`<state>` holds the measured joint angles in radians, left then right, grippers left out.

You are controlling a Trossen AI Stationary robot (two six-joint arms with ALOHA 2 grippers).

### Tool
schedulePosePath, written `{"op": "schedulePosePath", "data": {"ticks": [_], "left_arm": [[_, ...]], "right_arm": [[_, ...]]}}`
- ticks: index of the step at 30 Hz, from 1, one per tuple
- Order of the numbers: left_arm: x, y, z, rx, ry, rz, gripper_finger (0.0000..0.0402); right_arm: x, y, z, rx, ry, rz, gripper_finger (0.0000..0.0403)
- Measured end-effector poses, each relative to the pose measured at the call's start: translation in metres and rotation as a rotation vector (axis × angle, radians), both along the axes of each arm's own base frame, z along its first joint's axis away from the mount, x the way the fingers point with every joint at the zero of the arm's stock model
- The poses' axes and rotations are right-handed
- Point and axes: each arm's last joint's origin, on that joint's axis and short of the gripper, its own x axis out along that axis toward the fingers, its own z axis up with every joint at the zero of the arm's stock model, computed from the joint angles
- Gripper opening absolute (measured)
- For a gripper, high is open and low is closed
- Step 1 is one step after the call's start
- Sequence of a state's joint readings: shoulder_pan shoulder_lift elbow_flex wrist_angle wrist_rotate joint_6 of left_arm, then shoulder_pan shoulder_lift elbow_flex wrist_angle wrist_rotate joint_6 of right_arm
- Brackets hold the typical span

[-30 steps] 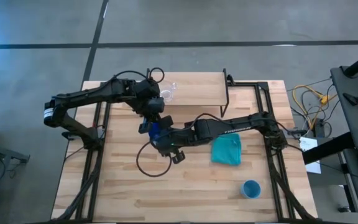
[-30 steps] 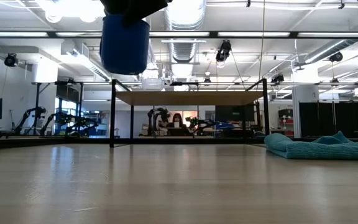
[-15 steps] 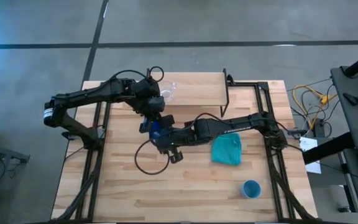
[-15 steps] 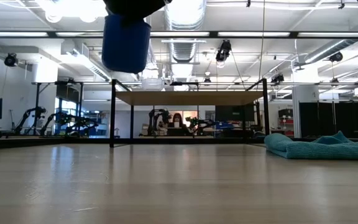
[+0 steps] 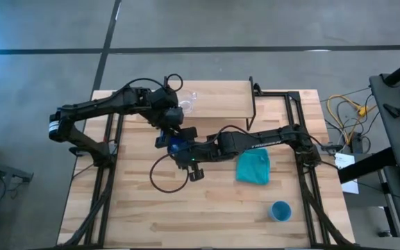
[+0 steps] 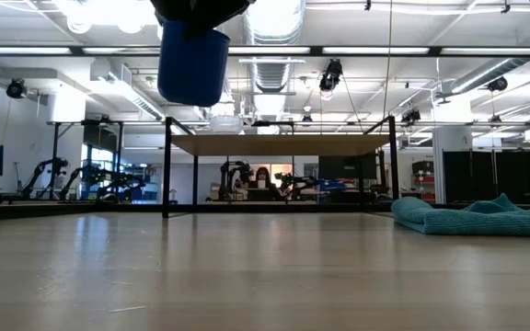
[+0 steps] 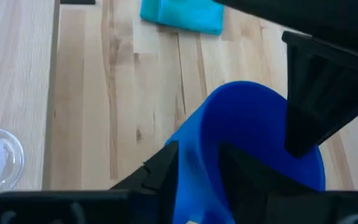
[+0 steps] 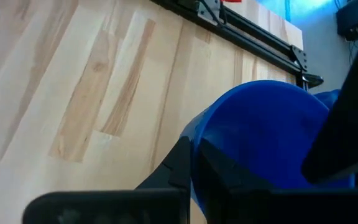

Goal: Stack small to large cups/mugs on shelf
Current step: Put the blue mug on the shelf

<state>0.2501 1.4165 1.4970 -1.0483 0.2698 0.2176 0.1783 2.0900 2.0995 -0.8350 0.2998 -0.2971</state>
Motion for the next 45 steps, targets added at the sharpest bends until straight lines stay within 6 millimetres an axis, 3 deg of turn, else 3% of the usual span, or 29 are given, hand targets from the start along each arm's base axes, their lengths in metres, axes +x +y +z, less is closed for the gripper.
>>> {"op": "schedulePosePath", "data": {"ticks": [3,11,18,26,31,41,45], "left_arm": [[-0.001,0.000,0.009,0.017,-0.034,0.005,0.0108],[-0.007,0.000,0.065,0.107,-0.231,0.043,0.0109],[-0.016,-0.002,0.093,0.111,-0.324,0.074,0.0109],[-0.014,-0.003,0.090,0.100,-0.312,0.089,0.0109],[-0.010,-0.002,0.079,0.092,-0.273,0.088,0.0109],[-0.009,-0.004,0.076,0.091,-0.266,0.081,0.0109],[-0.009,-0.004,0.076,0.092,-0.266,0.082,0.0109]], "right_arm": [[-0.002,-0.001,0.000,0.022,0.006,-0.036,0.0008],[-0.010,-0.002,-0.004,0.077,0.071,-0.165,0.0008],[-0.019,-0.010,0.007,0.044,0.029,-0.420,0.0008],[-0.028,-0.024,0.028,0.064,-0.099,-0.696,0.0008],[-0.025,-0.049,0.030,0.101,-0.128,-0.785,0.0008],[-0.027,-0.114,0.029,0.141,-0.110,-0.911,0.0008],[-0.027,-0.130,0.028,0.253,-0.067,-0.890,0.0008]]}}
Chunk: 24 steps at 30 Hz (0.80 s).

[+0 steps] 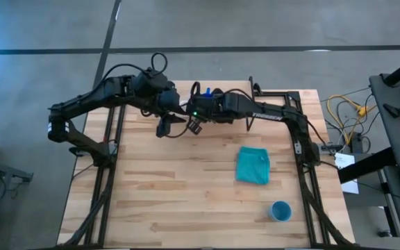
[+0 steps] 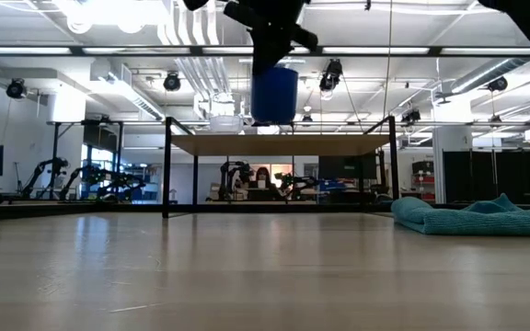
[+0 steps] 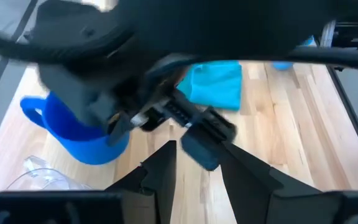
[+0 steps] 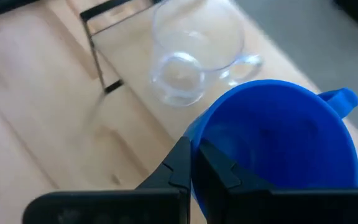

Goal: Stack small to large cups/mugs on shelf
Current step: Put the blue mug on the shelf

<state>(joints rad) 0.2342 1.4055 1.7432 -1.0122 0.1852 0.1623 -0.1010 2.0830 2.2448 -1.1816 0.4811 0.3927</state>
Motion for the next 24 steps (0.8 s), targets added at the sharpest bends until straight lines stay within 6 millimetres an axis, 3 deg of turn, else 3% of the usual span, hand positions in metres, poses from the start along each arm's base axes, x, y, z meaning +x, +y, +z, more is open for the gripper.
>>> {"op": "schedulePosePath", "data": {"ticks": [12,24], "left_arm": [[-0.001,0.000,0.001,0.005,-0.003,-0.008,0.0109],[-0.030,-0.007,0.028,0.047,-0.115,0.009,0.0109]], "right_arm": [[-0.011,-0.027,-0.006,0.044,0.095,-0.028,0.0008],[-0.013,-0.041,-0.006,0.107,0.082,-0.027,0.0009]]}}
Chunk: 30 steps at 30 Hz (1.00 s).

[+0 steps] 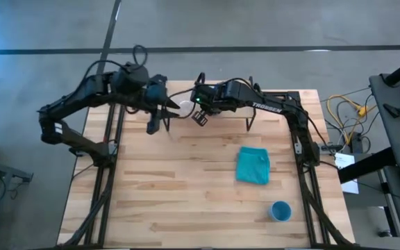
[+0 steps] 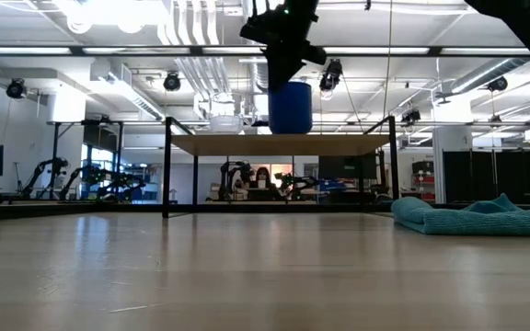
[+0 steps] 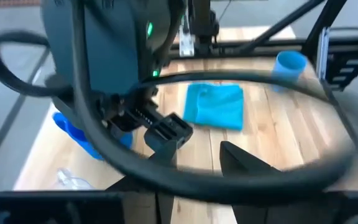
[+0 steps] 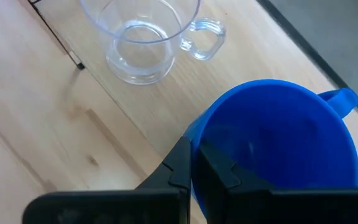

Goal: Stack small to large cups/mugs on shelf
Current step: Put the blue mug on the shelf

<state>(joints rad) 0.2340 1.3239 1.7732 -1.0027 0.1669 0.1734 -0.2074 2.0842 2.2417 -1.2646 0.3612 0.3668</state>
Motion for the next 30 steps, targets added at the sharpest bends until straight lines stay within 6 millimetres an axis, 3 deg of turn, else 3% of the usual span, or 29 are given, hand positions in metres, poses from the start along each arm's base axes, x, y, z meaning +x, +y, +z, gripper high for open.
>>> {"op": "schedulePosePath", "data": {"ticks": [10,22,30], "left_arm": [[-0.025,-0.005,0.018,0.037,-0.075,0.034,0.0109],[-0.023,-0.004,0.017,0.042,-0.068,0.045,0.0109],[-0.022,-0.004,0.016,0.041,-0.066,0.045,0.0109]], "right_arm": [[-0.001,-0.011,0.000,0.045,-0.027,-0.003,0.0009],[-0.001,-0.015,0.000,0.058,-0.039,-0.007,0.0011],[0.000,-0.015,0.001,0.102,-0.065,0.018,0.0052]]}}
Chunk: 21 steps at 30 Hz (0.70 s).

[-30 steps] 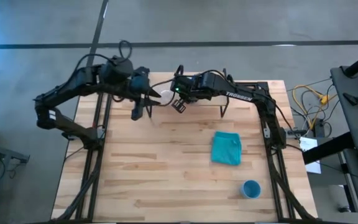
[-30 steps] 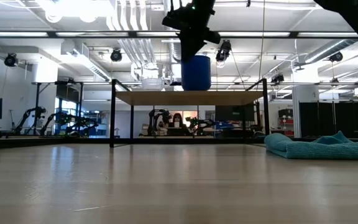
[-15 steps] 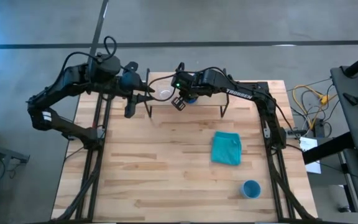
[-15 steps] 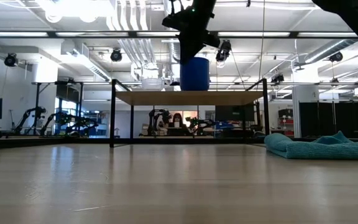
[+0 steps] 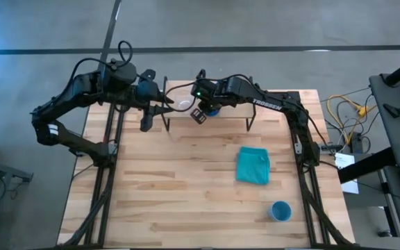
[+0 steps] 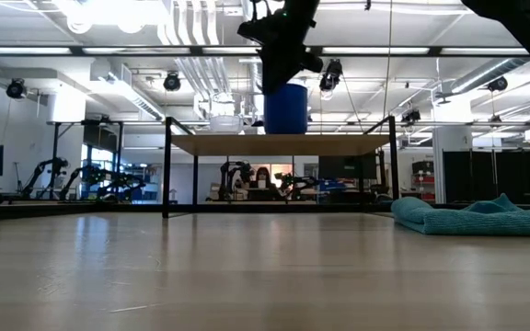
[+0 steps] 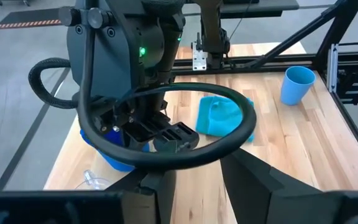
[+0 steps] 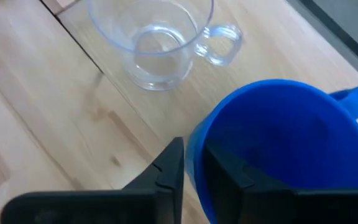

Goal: Stack small to large cups/mugs on shelf
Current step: Put the blue mug on the shelf, then put the light blue cup on the shelf

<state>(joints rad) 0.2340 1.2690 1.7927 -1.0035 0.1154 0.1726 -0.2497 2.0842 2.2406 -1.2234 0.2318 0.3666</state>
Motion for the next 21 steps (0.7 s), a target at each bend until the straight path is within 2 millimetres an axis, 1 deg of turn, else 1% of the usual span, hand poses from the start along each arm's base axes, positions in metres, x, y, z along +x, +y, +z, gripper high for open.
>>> {"op": "schedulePosePath", "data": {"ticks": [5,13,18,21], "left_arm": [[0.000,0.000,0.000,0.000,0.000,0.000,0.0109],[0.000,0.000,0.000,0.000,0.001,0.000,0.0109],[0.000,0.000,0.000,-0.001,0.003,0.000,0.0109],[0.000,0.000,-0.002,-0.003,0.013,0.000,0.0109]], "right_arm": [[0.002,-0.001,0.001,-0.008,-0.026,0.001,0.0080],[0.003,-0.001,0.004,-0.029,-0.033,0.027,0.0113],[0.002,0.001,0.020,-0.062,-0.066,0.067,0.0127],[-0.001,0.005,0.032,-0.076,-0.080,0.092,0.0129]]}}
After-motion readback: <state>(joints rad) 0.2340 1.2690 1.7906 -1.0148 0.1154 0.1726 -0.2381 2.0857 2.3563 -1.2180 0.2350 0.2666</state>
